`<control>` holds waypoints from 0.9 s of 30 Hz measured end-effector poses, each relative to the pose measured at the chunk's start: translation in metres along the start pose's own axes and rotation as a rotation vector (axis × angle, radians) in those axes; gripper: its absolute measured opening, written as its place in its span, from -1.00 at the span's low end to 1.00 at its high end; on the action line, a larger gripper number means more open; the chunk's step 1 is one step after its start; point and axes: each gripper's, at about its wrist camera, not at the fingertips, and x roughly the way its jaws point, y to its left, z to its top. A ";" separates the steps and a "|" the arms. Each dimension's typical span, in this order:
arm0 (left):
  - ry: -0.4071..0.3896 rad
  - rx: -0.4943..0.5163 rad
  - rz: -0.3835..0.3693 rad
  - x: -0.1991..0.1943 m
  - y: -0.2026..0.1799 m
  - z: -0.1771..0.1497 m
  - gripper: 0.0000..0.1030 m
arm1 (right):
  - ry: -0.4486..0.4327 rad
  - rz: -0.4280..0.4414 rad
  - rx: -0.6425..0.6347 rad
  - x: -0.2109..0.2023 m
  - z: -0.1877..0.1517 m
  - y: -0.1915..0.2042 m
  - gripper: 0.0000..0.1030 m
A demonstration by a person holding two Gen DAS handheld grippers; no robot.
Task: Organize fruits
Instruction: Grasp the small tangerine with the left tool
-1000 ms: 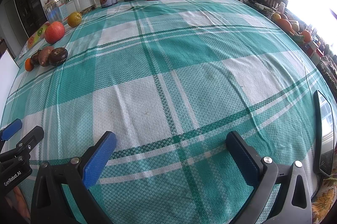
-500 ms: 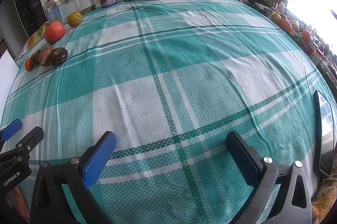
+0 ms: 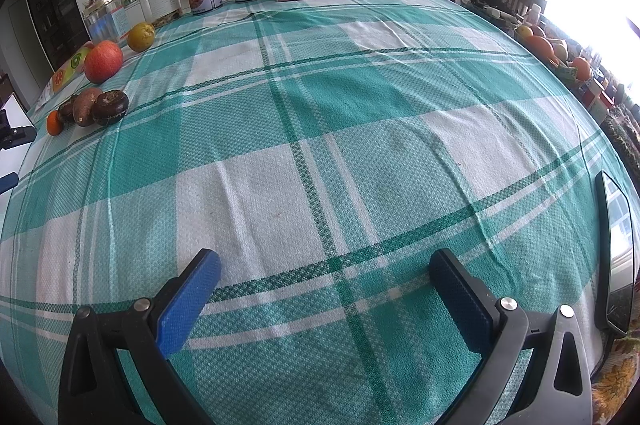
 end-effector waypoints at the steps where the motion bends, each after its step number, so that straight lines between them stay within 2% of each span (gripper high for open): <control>1: -0.005 0.039 0.020 0.007 -0.002 0.002 0.61 | 0.000 0.000 0.000 0.000 0.000 0.000 1.00; 4: 0.006 0.141 0.056 0.024 -0.007 0.009 0.32 | 0.000 0.000 0.000 0.000 0.000 0.000 1.00; 6: -0.027 0.178 0.057 0.027 -0.009 0.015 0.32 | 0.000 -0.001 0.000 0.000 0.000 0.000 1.00; 8: -0.021 0.205 0.030 0.033 -0.012 0.022 0.32 | 0.000 -0.001 0.000 0.000 0.000 0.000 1.00; 11: -0.039 0.263 0.035 0.040 -0.018 0.026 0.31 | 0.000 -0.001 0.000 0.000 0.000 0.000 1.00; 13: -0.061 0.309 0.047 0.039 -0.022 0.027 -0.08 | 0.000 -0.001 0.000 0.000 0.000 0.000 1.00; 14: -0.072 0.327 0.043 0.038 -0.023 0.027 -0.42 | 0.000 -0.001 0.000 0.000 0.000 0.000 1.00; 19: -0.095 0.318 0.045 0.026 -0.021 0.021 -0.44 | -0.001 -0.001 0.000 0.000 0.000 0.000 1.00; 21: -0.069 0.299 0.039 0.017 -0.021 0.015 -0.44 | -0.001 -0.002 0.000 0.000 0.000 0.000 1.00; 24: -0.027 0.304 0.014 -0.007 -0.025 -0.010 -0.44 | -0.001 -0.001 0.000 0.000 0.000 0.000 1.00; 27: 0.007 0.368 -0.021 -0.034 -0.033 -0.047 -0.44 | 0.000 -0.001 -0.001 0.000 0.000 0.000 1.00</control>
